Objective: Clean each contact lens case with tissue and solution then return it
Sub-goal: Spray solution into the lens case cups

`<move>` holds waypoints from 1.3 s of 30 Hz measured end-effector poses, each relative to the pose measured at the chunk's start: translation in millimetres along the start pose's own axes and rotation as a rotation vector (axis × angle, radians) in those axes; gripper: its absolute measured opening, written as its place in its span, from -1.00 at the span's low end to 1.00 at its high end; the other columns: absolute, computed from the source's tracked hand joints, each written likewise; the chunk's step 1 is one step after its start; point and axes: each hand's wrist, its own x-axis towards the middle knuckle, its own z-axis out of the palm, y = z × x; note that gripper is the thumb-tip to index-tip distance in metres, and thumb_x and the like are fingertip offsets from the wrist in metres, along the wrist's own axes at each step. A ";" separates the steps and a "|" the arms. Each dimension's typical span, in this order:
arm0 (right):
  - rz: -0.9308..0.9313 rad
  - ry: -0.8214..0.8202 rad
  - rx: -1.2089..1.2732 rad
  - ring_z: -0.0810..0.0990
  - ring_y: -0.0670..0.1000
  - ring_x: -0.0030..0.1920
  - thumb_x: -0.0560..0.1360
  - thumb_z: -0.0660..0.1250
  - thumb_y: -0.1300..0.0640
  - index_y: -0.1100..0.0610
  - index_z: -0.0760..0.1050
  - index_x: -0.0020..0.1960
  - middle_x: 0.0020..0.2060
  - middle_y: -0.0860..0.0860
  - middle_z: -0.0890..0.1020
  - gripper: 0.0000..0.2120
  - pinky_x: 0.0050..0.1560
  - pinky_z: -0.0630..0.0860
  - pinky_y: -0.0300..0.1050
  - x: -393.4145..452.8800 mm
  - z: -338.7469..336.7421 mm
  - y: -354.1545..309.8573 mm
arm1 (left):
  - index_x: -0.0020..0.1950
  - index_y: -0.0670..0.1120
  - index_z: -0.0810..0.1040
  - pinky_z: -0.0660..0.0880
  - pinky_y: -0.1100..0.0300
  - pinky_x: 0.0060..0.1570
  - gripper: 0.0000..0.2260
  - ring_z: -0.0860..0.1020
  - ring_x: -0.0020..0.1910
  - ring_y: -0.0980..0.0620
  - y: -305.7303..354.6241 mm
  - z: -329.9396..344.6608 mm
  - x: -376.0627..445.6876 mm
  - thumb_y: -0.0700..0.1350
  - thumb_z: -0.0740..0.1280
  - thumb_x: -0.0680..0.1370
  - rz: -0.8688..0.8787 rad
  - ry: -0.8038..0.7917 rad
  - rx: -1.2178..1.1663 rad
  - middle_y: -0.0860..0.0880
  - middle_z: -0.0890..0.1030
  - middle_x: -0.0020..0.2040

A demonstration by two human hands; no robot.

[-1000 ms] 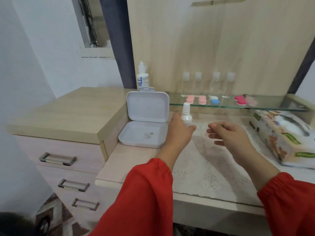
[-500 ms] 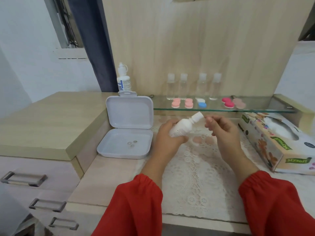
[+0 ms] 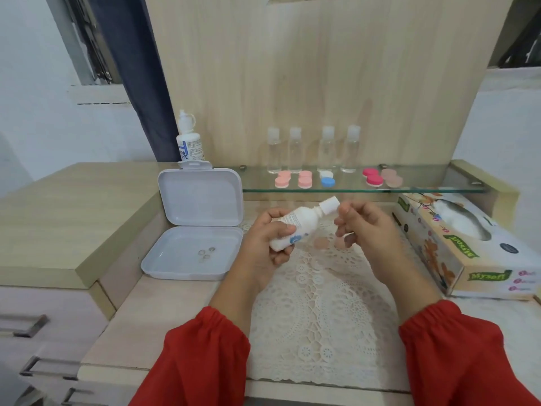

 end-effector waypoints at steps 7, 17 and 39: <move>-0.056 -0.073 0.002 0.59 -0.08 -0.14 0.44 0.41 0.33 0.13 0.57 0.13 -0.08 0.07 0.63 -0.71 -0.11 0.54 -0.20 -1.5 -6.8 3.0 | -0.12 -0.05 0.42 0.07 0.36 -0.63 -0.94 0.28 -0.61 0.11 -4.6 -1.2 3.5 -0.18 0.29 0.51 -0.074 0.043 -0.115 -0.07 0.53 -0.33; -0.135 -0.087 0.125 0.62 -0.09 -0.05 0.43 0.31 0.50 0.11 0.47 0.14 -0.11 -0.04 0.69 -0.59 0.00 0.56 -0.23 -0.9 -9.8 -1.4 | 0.06 -0.16 0.51 0.16 0.39 -0.70 -0.72 0.29 -0.64 0.17 -3.7 -2.9 4.7 0.04 0.28 0.55 -0.296 0.019 -0.226 -0.25 0.62 -0.18; 0.128 -0.073 -0.615 0.52 -0.09 -0.20 0.31 0.58 0.05 0.03 0.59 -0.11 -0.19 -0.04 0.58 -0.77 -0.22 0.43 -0.31 -13.9 -29.0 1.5 | 0.13 -0.17 0.50 0.31 0.39 -0.62 -0.59 0.39 -0.53 0.17 2.8 -5.1 3.5 -0.05 0.44 0.35 -0.047 0.144 -0.609 -0.14 0.55 -0.16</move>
